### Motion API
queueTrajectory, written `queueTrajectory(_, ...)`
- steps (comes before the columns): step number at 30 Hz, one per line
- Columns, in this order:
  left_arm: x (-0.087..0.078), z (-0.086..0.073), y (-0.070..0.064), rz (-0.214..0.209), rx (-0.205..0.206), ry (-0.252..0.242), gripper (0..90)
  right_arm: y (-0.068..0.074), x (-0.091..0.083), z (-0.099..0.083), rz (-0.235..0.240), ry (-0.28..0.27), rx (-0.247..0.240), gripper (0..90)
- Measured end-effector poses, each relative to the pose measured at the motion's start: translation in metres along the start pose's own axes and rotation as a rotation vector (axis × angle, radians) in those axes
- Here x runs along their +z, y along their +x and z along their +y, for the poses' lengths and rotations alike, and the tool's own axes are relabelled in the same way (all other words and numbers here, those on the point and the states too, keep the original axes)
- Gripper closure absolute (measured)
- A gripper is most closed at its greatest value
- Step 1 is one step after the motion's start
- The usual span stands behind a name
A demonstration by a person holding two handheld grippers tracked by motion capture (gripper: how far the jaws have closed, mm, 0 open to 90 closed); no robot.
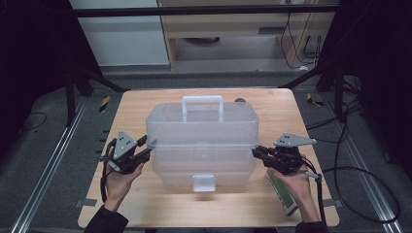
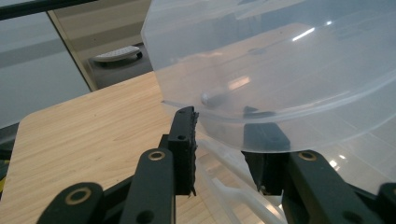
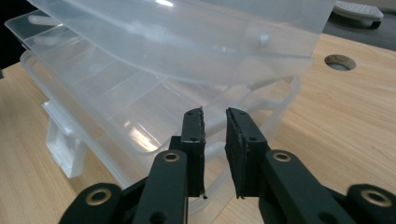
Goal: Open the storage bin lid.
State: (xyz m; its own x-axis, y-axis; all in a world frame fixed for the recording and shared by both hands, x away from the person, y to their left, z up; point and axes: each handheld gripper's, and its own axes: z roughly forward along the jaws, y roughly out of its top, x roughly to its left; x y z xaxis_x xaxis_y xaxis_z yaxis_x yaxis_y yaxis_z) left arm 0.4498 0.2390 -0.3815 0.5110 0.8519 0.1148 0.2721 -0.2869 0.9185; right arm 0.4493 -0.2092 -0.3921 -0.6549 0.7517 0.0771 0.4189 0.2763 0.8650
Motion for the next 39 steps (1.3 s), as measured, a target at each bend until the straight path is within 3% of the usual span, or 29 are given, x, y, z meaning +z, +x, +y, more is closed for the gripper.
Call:
queueTrajectory(4, 0.001, 0.001, 0.001, 0.003, 0.005, 0.002, 65.4, 0.0, 0.001, -0.003, -0.035, 0.036, 0.001, 76.0)
queueTrajectory(11, 0.002, 0.004, 0.002, 0.005, 0.003, 0.002, 66.0, -0.001, 0.003, -0.009, -0.05, 0.065, 0.012, 75.5)
queueTrajectory(39, 0.004, 0.013, 0.007, 0.004, -0.001, -0.017, 65.9, 0.0, 0.019, -0.017, -0.019, 0.119, 0.058, 75.2)
